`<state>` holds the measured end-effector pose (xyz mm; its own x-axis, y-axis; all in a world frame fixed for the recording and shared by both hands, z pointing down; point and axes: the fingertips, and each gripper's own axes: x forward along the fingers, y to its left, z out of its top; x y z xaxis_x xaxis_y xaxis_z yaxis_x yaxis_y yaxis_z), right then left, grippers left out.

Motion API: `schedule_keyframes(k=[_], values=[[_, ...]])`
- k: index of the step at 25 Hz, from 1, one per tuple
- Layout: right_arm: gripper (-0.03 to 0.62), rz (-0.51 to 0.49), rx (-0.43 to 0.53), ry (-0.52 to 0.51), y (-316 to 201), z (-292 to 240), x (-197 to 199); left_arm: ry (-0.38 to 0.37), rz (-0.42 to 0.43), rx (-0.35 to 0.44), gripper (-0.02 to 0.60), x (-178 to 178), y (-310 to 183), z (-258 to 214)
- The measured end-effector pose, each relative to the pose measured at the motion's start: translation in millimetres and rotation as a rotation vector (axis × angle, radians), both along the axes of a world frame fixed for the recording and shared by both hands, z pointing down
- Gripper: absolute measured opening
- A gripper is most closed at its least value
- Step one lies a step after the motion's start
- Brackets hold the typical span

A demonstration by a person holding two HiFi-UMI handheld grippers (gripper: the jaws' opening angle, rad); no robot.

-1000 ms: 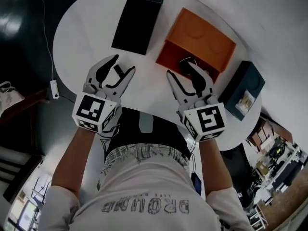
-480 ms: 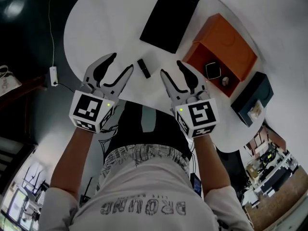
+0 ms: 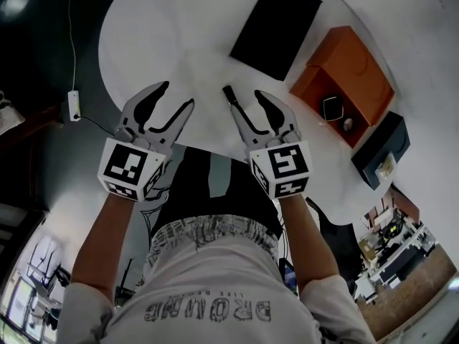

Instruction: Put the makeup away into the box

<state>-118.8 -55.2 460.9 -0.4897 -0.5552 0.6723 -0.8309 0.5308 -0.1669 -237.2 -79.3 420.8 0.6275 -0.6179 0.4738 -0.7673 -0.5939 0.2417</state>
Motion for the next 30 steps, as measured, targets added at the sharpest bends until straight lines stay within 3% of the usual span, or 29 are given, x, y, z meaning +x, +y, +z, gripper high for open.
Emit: schedule_keyframes(k=[17,30], values=[[0.183,-0.003,-0.104,0.145,2,51,-23,0.033,-0.038,-0.047,0.249,-46,3,26],[0.139,-0.004,-0.141,0.208,3,61,-23,0.043,-0.034,-0.06,0.247,-50,-1,31]])
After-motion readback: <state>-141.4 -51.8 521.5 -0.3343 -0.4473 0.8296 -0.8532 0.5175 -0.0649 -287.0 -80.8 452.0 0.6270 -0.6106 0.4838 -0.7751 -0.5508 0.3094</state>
